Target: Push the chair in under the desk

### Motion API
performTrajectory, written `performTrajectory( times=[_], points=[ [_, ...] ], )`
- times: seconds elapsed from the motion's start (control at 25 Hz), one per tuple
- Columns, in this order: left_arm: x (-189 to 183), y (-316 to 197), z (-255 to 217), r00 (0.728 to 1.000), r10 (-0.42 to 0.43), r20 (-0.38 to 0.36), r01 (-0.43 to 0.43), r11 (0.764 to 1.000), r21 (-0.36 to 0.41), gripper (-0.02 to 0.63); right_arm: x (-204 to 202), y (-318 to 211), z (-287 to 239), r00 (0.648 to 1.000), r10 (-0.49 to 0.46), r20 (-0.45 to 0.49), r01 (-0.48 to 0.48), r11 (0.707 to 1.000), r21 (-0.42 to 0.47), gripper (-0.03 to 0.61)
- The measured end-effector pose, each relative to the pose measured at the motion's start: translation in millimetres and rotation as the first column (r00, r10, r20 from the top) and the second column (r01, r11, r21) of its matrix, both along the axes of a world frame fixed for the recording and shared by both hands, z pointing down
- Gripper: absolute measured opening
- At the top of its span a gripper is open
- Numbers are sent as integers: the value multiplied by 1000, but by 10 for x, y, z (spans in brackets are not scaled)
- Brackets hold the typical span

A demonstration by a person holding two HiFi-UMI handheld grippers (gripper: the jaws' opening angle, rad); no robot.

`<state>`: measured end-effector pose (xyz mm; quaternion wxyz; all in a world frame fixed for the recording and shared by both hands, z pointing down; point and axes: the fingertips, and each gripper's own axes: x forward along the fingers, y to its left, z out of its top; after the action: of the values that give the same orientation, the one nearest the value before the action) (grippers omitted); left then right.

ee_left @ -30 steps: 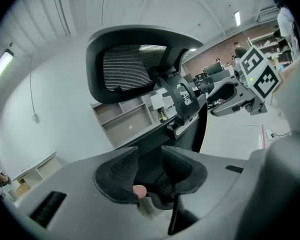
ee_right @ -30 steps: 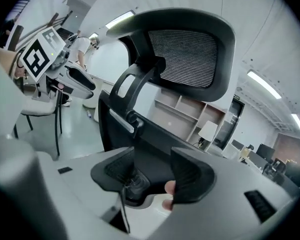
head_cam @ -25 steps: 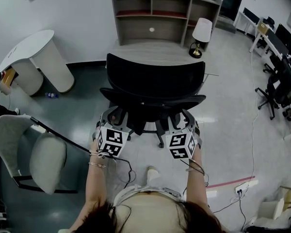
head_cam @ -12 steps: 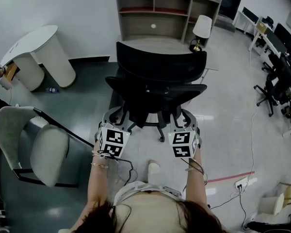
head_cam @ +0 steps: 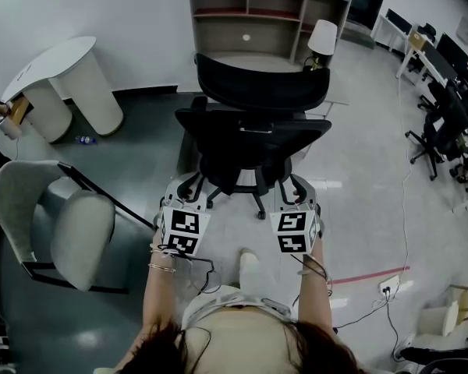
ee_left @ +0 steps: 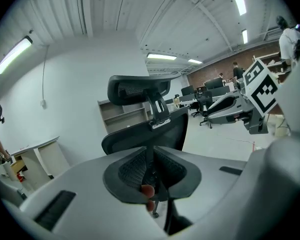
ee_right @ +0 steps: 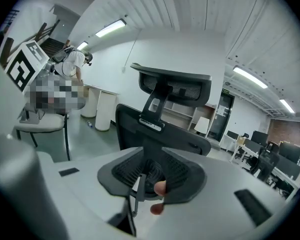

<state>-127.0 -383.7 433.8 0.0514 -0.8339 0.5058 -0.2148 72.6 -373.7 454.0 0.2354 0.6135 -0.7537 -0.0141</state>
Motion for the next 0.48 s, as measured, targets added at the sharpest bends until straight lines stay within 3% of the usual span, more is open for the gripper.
performTrajectory(
  times=[0.48],
  points=[
    [-94,514,-67,997,-18,-74,17,1000,-14,37,-157,419,-51,1000,16,3,-16,1000,25,82]
  ],
)
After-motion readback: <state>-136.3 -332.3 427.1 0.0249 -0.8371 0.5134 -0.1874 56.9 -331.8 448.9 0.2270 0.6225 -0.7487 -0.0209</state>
